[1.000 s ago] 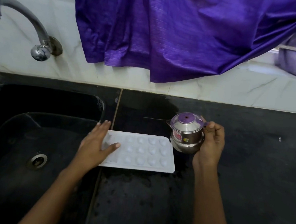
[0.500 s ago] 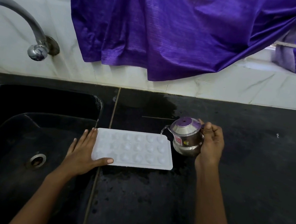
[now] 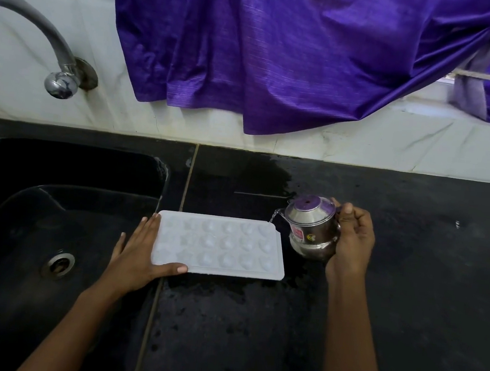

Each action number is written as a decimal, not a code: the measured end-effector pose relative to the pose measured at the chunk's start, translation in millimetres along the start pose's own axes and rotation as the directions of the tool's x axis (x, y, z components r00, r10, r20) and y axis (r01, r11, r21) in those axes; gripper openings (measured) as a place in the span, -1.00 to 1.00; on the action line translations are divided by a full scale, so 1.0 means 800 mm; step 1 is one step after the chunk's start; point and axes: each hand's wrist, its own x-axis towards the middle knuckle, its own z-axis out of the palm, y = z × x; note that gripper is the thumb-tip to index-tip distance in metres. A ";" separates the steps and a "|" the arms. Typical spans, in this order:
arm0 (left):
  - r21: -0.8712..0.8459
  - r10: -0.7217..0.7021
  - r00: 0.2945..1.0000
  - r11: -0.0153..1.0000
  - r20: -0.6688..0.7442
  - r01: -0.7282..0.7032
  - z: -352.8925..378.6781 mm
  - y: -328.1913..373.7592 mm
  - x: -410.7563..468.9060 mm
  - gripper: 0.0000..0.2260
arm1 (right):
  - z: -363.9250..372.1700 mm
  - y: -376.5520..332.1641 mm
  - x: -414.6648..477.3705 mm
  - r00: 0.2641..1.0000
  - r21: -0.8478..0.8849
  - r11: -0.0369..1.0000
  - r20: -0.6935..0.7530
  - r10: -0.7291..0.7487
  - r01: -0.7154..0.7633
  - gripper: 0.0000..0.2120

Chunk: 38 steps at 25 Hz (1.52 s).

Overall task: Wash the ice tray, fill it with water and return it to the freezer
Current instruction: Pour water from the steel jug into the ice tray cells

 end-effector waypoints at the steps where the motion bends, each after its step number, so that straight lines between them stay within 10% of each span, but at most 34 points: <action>1: -0.004 0.000 1.000 1.000 0.000 0.000 0.000 0.000 0.000 0.21 | -0.001 0.001 0.001 1.000 -0.001 1.000 0.000 -0.001 0.001 -0.87; 38: -0.057 0.043 0.999 0.997 0.004 -0.043 0.010 -0.012 0.006 0.28 | 0.040 -0.002 -0.025 0.995 0.009 0.995 0.044 0.094 -0.095 -0.86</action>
